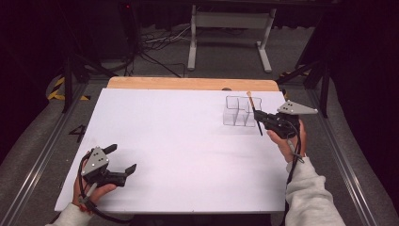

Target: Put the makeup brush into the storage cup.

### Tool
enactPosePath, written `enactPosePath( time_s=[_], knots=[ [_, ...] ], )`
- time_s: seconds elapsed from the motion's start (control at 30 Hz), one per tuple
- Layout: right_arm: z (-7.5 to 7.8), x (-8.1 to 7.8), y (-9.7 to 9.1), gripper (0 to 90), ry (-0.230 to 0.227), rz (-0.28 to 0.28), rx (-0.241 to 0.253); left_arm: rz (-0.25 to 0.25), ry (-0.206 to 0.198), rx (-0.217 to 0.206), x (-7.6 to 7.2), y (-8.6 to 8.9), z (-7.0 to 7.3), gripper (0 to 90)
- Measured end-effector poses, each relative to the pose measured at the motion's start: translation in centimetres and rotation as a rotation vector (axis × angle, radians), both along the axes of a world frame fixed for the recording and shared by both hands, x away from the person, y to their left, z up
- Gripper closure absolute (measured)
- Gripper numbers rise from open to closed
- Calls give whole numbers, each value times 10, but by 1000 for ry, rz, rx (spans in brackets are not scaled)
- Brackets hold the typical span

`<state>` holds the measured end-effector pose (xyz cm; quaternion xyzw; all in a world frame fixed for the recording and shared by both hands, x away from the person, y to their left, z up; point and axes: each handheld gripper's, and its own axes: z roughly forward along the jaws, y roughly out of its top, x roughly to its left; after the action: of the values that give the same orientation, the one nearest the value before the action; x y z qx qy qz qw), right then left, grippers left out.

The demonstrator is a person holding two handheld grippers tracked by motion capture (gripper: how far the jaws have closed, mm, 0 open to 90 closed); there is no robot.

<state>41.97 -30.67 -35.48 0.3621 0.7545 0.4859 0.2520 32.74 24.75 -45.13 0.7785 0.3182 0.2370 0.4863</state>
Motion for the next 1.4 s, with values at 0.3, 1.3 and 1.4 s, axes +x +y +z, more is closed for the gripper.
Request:
enactPosePath(
  time_s=[0.3,1.3,1.4],
  knots=[
    [4,8,5,834,-69,-28,25,4,2,-4,0,0,-1,17],
    [17,43,16,834,-182,-107,92,16,2,0,-11,6,-3,22],
    [14,46,16,834,-183,-118,102,18,2,-2,-11,7,-3,22]
  ],
)
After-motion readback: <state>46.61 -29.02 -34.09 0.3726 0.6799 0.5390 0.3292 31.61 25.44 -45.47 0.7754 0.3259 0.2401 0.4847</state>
